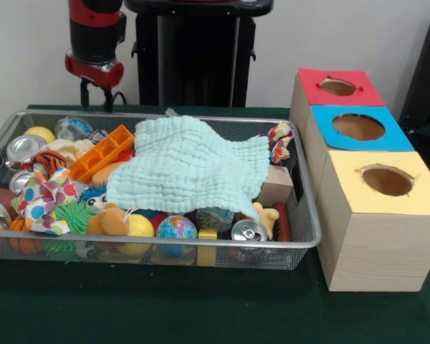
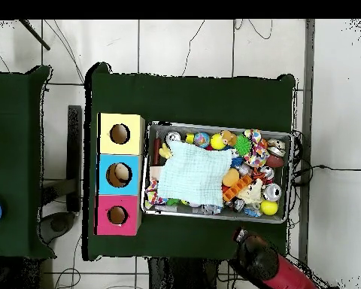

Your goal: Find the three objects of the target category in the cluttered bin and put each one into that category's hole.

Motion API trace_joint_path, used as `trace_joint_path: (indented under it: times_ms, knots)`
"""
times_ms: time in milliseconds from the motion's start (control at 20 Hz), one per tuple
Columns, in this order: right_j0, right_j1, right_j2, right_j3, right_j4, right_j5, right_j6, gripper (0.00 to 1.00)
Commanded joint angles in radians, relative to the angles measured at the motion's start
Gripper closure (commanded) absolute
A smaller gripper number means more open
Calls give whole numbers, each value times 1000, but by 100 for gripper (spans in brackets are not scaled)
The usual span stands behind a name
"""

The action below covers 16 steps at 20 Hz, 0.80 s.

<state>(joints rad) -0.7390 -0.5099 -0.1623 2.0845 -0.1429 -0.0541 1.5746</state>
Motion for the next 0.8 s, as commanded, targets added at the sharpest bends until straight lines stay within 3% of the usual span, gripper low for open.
trace_joint_path:
  times_ms: [50,550,800]
  knots:
    - [-26,6,78,-171,-18,57,77,0]
    - [-57,85,112,-243,-5,78,76,0]
    - [-80,133,125,-254,-17,43,89,0]
